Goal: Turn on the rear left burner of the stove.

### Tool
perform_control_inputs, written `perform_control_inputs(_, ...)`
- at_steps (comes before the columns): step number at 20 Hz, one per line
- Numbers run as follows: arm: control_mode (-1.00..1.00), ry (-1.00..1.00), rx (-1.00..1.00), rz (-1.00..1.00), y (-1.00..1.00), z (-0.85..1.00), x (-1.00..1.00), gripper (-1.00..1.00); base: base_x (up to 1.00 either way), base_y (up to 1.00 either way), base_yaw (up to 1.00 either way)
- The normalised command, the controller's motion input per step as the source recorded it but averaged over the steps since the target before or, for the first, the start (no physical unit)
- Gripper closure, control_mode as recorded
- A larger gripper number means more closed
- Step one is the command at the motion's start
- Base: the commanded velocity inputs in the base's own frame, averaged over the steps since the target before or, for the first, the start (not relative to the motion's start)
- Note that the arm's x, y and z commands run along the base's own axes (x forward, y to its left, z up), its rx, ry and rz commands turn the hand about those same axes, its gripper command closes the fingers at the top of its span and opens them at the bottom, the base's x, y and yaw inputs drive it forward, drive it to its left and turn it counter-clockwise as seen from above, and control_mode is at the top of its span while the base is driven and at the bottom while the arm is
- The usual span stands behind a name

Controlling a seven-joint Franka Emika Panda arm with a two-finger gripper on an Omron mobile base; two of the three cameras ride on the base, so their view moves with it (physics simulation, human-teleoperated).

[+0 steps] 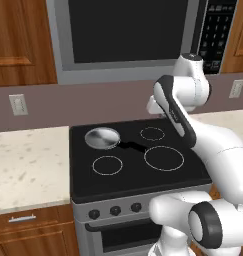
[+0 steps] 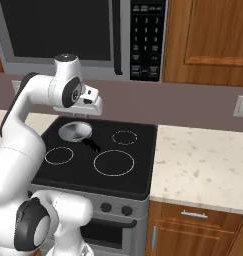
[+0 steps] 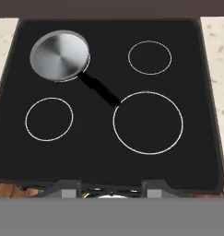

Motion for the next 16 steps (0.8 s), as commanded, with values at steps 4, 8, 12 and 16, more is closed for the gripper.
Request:
perform_control_inputs(4, 1.00, 0.00, 0.00, 0.00, 0.00, 0.00, 0.00, -1.00, -0.32, 0.00, 0.03)
perform_control_inputs(8, 1.00, 0.00, 0.00, 0.00, 0.00, 0.00, 0.00, -1.00, -0.86, -0.01, 0.07)
perform_control_inputs(12, 1.00, 0.00, 0.00, 0.00, 0.00, 0.00, 0.00, -1.00, -0.81, -0.11, 0.00)
perform_control_inputs(16, 1.00, 0.00, 0.00, 0.00, 0.00, 0.00, 0.00, -1.00, -0.09, -0.05, -0.01)
